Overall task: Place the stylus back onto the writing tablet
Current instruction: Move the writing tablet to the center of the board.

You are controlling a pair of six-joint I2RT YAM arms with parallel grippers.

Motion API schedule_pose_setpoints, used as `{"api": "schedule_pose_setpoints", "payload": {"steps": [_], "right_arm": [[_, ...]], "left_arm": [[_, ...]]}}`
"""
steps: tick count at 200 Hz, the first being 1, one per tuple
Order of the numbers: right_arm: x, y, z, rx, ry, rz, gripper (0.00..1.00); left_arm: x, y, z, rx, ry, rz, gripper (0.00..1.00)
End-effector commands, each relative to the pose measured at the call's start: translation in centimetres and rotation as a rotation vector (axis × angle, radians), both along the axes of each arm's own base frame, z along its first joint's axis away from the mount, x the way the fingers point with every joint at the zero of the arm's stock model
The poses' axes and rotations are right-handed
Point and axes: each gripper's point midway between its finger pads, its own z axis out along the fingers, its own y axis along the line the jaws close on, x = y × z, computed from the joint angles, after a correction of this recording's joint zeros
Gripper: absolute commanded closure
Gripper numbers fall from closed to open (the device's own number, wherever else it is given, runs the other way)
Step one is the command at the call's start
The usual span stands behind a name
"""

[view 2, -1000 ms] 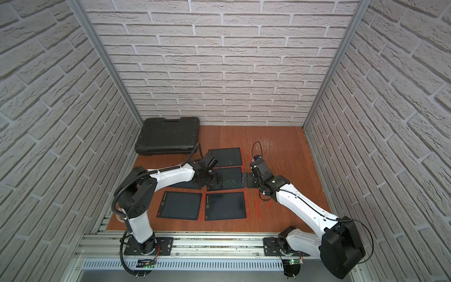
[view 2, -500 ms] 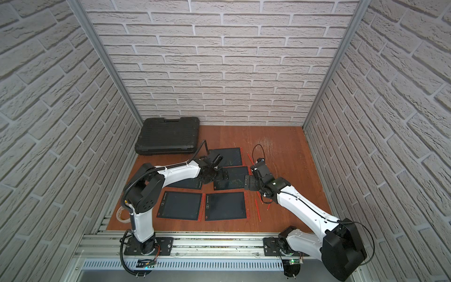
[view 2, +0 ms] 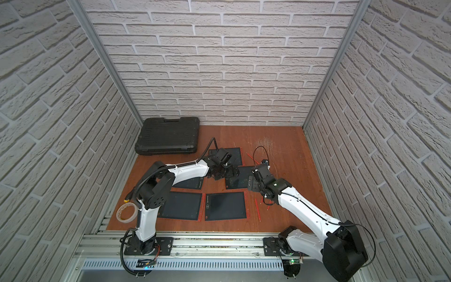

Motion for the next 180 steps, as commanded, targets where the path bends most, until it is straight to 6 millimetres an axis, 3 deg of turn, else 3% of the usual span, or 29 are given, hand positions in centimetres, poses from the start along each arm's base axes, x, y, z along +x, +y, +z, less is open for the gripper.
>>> {"api": "schedule_pose_setpoints", "payload": {"steps": [1, 70, 112, 159, 180], "right_arm": [[-0.5, -1.1, 0.1, -0.013, -0.007, -0.051, 0.04], [-2.2, -4.0, 0.7, -0.038, -0.013, -0.160, 0.07], [-3.1, -4.5, 1.3, -0.021, -0.022, -0.168, 0.08], [-3.6, -4.7, 1.9, 0.008, -0.056, -0.181, 0.10], [-3.6, -4.5, 2.3, 0.033, -0.076, -0.177, 0.11]], "left_arm": [[-1.1, -1.3, -3.0, 0.004, 0.075, -0.019, 0.02], [-0.4, -6.0, -3.7, -0.049, 0.066, -0.062, 0.02], [0.3, -9.0, -4.8, -0.127, 0.081, -0.066, 0.02], [0.7, -12.4, -3.5, -0.289, 0.080, -0.103, 0.02], [1.1, -11.7, -2.0, -0.321, 0.068, -0.105, 0.02]]}}
